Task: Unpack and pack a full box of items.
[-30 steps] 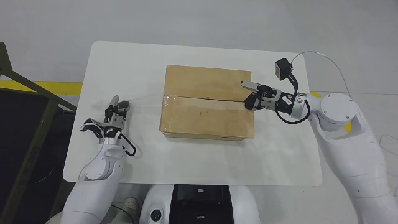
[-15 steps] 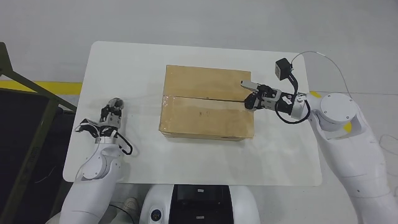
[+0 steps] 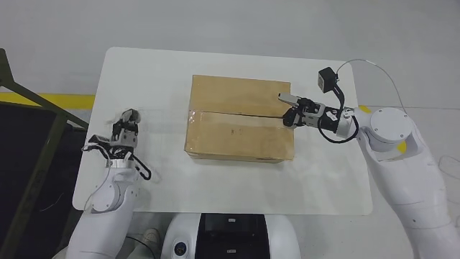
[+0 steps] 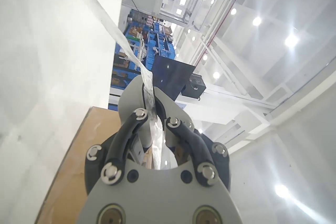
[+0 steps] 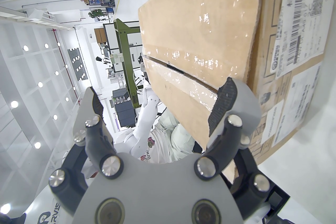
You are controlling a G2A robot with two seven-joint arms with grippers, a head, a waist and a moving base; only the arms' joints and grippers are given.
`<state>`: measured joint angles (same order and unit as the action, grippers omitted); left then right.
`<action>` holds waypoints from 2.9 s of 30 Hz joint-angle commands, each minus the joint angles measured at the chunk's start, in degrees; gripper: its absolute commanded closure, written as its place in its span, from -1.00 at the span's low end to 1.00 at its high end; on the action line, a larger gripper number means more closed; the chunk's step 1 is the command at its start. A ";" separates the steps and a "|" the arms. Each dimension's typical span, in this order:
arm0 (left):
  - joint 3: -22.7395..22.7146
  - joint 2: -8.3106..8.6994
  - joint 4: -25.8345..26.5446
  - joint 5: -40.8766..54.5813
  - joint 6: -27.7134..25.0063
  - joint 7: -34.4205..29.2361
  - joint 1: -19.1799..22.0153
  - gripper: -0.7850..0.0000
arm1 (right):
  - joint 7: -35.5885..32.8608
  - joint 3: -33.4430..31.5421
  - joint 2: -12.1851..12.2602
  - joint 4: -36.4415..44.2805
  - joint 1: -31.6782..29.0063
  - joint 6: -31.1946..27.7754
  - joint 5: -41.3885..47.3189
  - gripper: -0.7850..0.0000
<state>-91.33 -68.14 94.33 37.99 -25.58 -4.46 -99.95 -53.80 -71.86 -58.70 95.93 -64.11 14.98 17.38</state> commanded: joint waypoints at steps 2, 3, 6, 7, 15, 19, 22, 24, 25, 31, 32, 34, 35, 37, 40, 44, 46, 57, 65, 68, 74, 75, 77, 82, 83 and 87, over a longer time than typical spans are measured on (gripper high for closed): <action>-0.36 -0.09 3.98 -1.60 -0.18 -0.24 -0.99 1.00 | 0.00 0.00 0.00 0.00 0.00 0.00 0.00 -1.00; -0.42 -0.14 5.11 -2.04 -0.17 -0.16 -1.30 1.00 | 0.00 0.00 0.00 0.00 0.00 0.00 0.00 -1.00; -0.46 -0.28 8.62 -3.30 0.23 -0.07 -1.73 1.00 | 0.00 0.00 0.00 0.00 0.00 0.00 0.00 -1.00; -0.44 -0.31 9.78 -3.96 0.45 -0.11 -1.70 1.00 | 0.00 0.00 0.00 0.00 0.00 0.00 0.00 -1.00; 0.31 -0.63 16.56 -8.43 2.89 -0.14 -1.26 1.00 | 0.00 0.00 0.00 0.00 0.00 0.00 0.00 -1.00; 0.89 -0.73 19.37 -11.89 4.79 -0.34 -0.84 1.00 | 0.00 0.00 0.00 0.00 0.00 0.00 0.00 -1.00; 1.43 -0.76 21.64 -14.84 6.85 -0.66 -0.28 1.00 | 0.00 0.00 0.00 0.00 0.00 0.00 0.00 -1.00; 1.86 -0.78 22.95 -17.22 8.24 -0.80 0.14 1.00 | 0.00 0.00 0.00 0.00 0.00 0.00 0.00 -1.00; 2.23 -0.80 23.67 -18.13 8.81 -0.90 0.44 1.00 | 0.00 0.00 0.00 0.00 0.00 0.00 0.00 -1.00; 6.06 -1.04 27.26 -24.87 11.99 -1.28 2.13 1.00 | 0.00 0.00 0.00 0.00 0.00 0.00 0.00 -1.00; 6.64 -1.08 27.60 -25.72 12.22 -1.31 2.35 1.00 | 0.00 0.00 0.00 0.00 0.00 0.00 0.00 -1.00; 8.53 -1.20 28.22 -28.53 13.21 -1.30 2.86 1.00 | 0.00 0.00 0.00 0.00 0.00 0.00 0.00 -1.00; 9.47 -1.27 28.42 -29.34 13.73 -1.23 3.12 1.00 | 0.00 0.00 0.00 0.00 0.00 0.00 0.00 -1.00; 11.38 -1.37 28.44 -31.42 14.55 -2.03 3.71 1.00 | 0.00 0.00 0.00 0.00 0.00 0.00 0.00 -1.00; 13.12 -1.49 27.92 -33.09 15.10 -2.51 4.14 1.00 | 0.00 0.00 0.00 0.00 0.00 0.00 0.00 -1.00; 13.12 -1.49 27.92 -33.09 15.10 -2.51 4.14 1.00 | 0.00 0.00 0.00 0.00 0.00 0.00 0.00 -1.00; 13.12 -1.49 27.92 -33.09 15.10 -2.51 4.14 1.00 | 0.00 0.00 0.00 0.00 0.00 0.00 0.00 -1.00; 13.16 -1.50 28.04 -33.25 15.22 -2.49 4.22 1.00 | -0.41 -2.82 0.34 0.41 -1.64 -1.55 2.98 -1.00; 18.59 -1.96 27.16 -38.94 20.79 -4.09 8.50 1.00 | -2.01 -6.95 1.11 1.15 -3.79 -2.86 4.31 -1.00; 21.20 -2.28 25.74 -41.32 23.53 -4.41 11.33 1.00 | -2.27 -8.45 1.35 1.18 -4.64 -3.58 5.07 -1.00; 23.96 -2.66 24.11 -46.25 29.36 -5.24 15.19 1.00 | -2.18 -10.70 1.70 1.17 -6.47 -4.40 6.41 -1.00; 24.16 -2.68 24.19 -47.10 30.23 -5.49 15.49 0.98 | -2.16 -10.77 1.72 1.18 -6.63 -4.39 6.51 -1.00; 24.13 -2.66 24.45 -48.82 31.84 -5.80 15.95 0.98 | -2.17 -10.79 1.75 1.07 -6.84 -4.46 6.81 -1.00; 23.30 -2.30 26.37 -53.90 36.16 -9.49 16.42 1.00 | -2.24 -10.21 1.74 0.56 -6.90 -4.81 7.35 -1.00; 23.03 -2.18 26.90 -55.10 37.31 -10.82 16.55 1.00 | -2.27 -10.06 1.74 0.51 -6.86 -4.88 7.32 -1.00; 22.12 -1.81 28.96 -58.59 41.33 -15.65 17.23 1.00 | -2.15 -9.65 1.73 0.41 -6.81 -5.06 7.59 -1.00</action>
<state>-69.09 -70.00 123.01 -20.07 14.93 -19.08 -82.86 -55.99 -81.56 -56.96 96.33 -70.92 9.96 24.91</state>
